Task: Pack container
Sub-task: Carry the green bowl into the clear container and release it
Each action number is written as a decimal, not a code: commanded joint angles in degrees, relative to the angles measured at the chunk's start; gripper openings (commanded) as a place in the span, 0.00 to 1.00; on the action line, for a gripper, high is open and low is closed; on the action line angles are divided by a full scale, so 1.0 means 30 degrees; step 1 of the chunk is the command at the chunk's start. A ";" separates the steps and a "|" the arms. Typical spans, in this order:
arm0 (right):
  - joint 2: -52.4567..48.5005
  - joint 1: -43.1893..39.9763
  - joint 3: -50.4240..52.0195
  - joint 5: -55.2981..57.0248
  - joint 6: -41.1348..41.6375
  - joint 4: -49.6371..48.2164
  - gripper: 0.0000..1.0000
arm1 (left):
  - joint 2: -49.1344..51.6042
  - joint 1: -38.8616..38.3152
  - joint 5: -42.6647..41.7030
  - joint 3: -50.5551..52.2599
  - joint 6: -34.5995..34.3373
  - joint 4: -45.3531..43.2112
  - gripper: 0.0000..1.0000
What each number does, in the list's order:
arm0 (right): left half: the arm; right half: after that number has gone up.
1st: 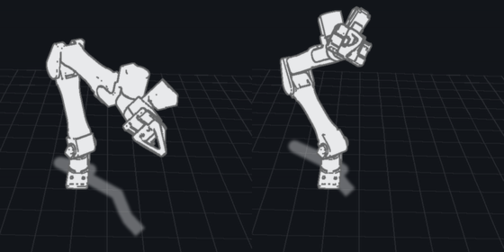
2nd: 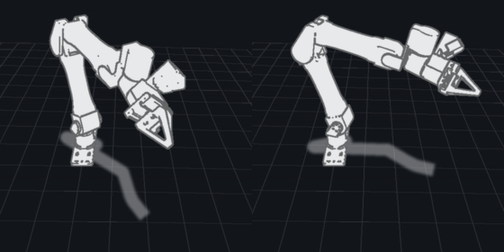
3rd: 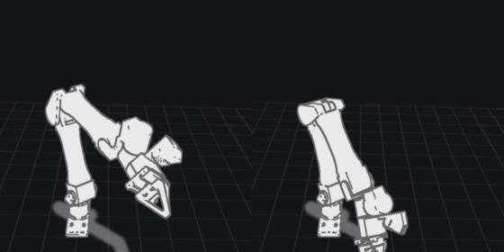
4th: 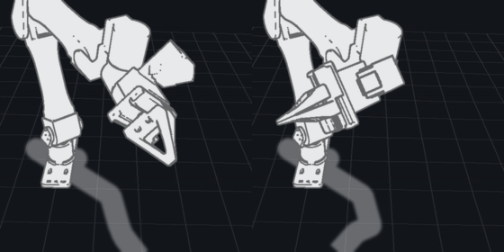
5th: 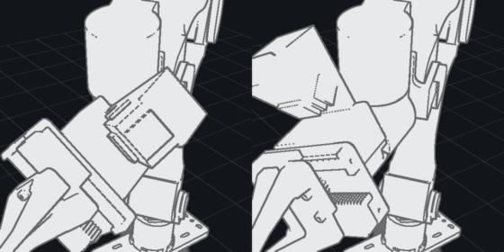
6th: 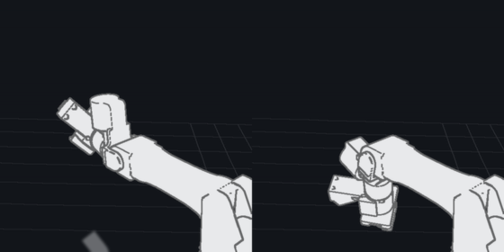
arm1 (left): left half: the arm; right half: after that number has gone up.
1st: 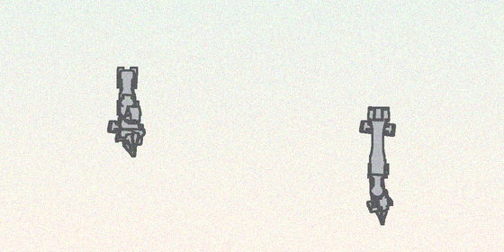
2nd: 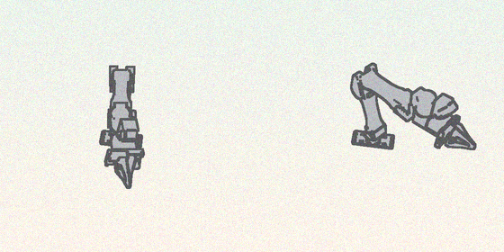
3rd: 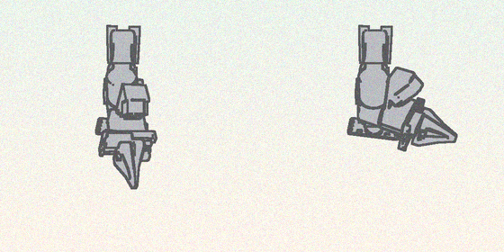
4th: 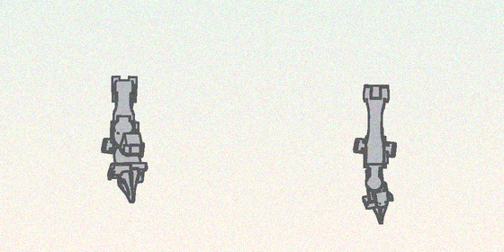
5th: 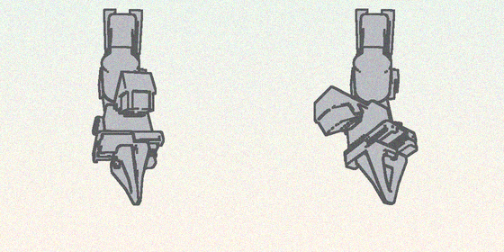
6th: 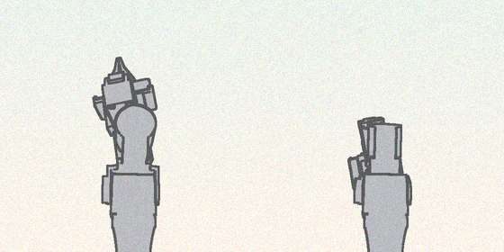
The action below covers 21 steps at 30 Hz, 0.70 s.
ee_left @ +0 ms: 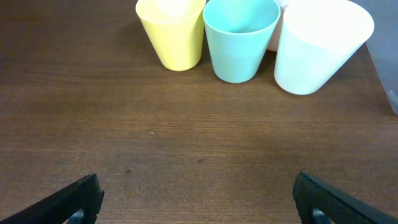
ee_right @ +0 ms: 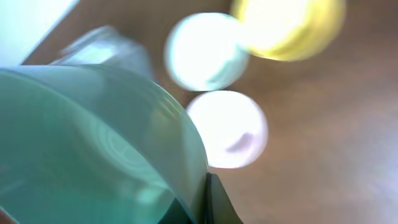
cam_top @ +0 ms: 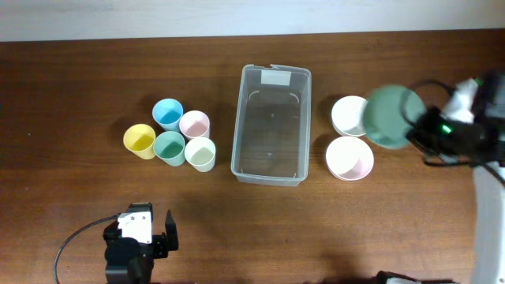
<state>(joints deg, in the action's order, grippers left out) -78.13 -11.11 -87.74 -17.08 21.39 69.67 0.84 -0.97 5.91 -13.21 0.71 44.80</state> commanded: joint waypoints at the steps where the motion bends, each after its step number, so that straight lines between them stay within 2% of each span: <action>1: -0.1858 0.3016 -0.1814 0.0058 0.0867 -0.0627 0.04 | -0.0182 -0.0087 -0.0189 0.0160 0.0364 -0.0044 1.00; 10: -0.8786 0.7067 -0.3249 0.0051 0.2696 -0.6739 0.04 | -0.0182 -0.0087 -0.0189 0.0160 0.0364 -0.0044 1.00; 15: -1.1999 0.8138 -0.3483 0.0058 0.2922 -0.9522 0.04 | -0.0182 -0.0087 -0.0189 0.0160 0.0364 -0.0044 1.00; 21: -1.4331 0.8291 -0.3475 0.1042 0.3555 -1.1067 0.04 | -0.0182 -0.0087 -0.0189 0.0160 0.0364 -0.0044 1.00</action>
<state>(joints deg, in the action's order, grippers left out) -119.26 13.74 -96.42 -16.12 30.39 37.52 0.82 -0.97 5.91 -13.21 0.71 44.80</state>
